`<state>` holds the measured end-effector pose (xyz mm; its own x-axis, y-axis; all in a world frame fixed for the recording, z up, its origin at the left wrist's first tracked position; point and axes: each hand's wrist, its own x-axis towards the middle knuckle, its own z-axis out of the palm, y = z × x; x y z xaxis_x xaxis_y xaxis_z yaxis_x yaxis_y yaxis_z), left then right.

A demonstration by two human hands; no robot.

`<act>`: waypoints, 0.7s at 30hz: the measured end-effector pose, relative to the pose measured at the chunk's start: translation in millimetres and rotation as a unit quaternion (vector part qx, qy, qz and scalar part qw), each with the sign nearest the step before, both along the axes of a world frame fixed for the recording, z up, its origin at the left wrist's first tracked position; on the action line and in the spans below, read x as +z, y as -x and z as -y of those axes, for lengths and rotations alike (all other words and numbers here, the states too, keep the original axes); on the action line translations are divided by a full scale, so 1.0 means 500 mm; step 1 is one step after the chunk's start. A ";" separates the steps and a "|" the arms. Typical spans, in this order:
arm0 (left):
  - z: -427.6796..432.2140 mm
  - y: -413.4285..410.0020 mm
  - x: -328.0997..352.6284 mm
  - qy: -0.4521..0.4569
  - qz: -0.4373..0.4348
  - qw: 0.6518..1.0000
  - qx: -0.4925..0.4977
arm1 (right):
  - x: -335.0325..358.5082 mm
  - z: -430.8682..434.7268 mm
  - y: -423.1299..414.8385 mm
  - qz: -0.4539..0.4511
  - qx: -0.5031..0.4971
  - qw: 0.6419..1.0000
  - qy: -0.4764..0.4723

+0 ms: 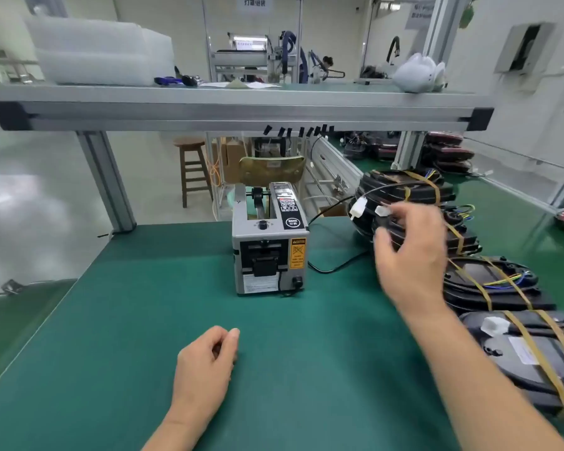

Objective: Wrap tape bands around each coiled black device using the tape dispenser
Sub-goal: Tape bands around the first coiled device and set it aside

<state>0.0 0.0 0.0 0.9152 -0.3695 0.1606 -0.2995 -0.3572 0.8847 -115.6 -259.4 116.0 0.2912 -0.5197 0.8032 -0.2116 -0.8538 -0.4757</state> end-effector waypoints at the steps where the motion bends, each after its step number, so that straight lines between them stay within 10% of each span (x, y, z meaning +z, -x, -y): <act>1: -0.001 0.001 0.000 0.001 -0.006 1.000 -0.001 | 0.020 0.026 -0.006 -0.007 -0.037 0.999 0.026; 7: -0.004 -0.001 -0.006 0.009 0.003 1.000 -0.005 | 0.072 0.112 -0.061 -0.218 -0.140 0.966 -0.006; 21: -0.004 0.002 -0.001 0.009 0.023 1.000 -0.003 | 0.092 0.166 -0.106 -0.334 -0.192 0.923 -0.004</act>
